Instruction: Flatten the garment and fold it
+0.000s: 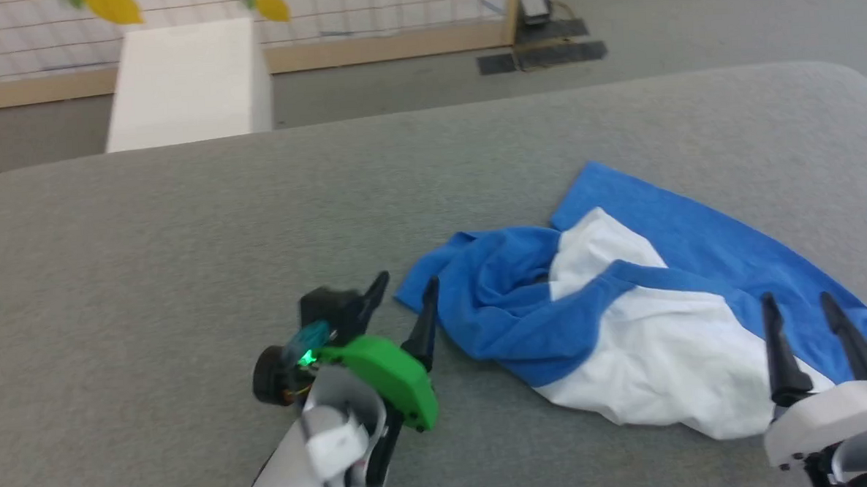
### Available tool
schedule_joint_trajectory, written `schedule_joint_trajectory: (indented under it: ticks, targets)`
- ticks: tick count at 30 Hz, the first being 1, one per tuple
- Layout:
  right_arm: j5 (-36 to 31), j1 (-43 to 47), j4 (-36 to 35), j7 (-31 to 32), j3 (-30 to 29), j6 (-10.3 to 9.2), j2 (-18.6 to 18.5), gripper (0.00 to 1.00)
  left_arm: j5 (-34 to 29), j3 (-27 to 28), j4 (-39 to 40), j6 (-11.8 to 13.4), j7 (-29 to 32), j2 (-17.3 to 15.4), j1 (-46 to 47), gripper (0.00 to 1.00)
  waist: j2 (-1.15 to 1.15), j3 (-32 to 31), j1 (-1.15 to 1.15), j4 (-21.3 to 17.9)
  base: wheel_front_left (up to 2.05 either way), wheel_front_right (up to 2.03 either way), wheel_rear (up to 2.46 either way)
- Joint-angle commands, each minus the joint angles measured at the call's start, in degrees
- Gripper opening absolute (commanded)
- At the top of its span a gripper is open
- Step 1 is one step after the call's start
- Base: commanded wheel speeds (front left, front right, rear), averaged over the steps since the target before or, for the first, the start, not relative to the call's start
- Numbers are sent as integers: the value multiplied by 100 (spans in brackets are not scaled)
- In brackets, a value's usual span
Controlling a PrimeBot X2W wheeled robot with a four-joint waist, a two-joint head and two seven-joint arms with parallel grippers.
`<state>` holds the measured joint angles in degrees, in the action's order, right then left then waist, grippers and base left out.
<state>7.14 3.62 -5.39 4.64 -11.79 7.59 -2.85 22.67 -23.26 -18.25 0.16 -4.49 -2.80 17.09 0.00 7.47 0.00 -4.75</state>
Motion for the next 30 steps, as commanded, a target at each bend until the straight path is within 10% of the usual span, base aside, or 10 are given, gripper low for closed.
schedule_joint_trajectory:
  ticks: [1, 11, 14, 30]
  targets:
    - [61, -83, 84, -73, 91, -10, -3, 100, 94, -134, -187, 166, 315, -8, 213, 100, 0, 194, 0, -360, 0, 0, 0]
    - [229, -135, 431, -178, 521, -10, -3, 100, 329, -865, -1017, 372, 2931, -125, 649, 100, 0, 265, 0, -783, 0, 0, 0]
    - [263, -106, 462, -190, 548, -10, -3, 100, 401, -959, -922, 240, 3154, -180, 562, 0, 0, 213, 0, -734, 0, 0, 0]
    - [261, -95, 293, -113, 402, -10, -3, 100, 638, 837, 140, 1276, 424, -835, -166, 0, 0, -95, 0, 427, 0, 0, 0]
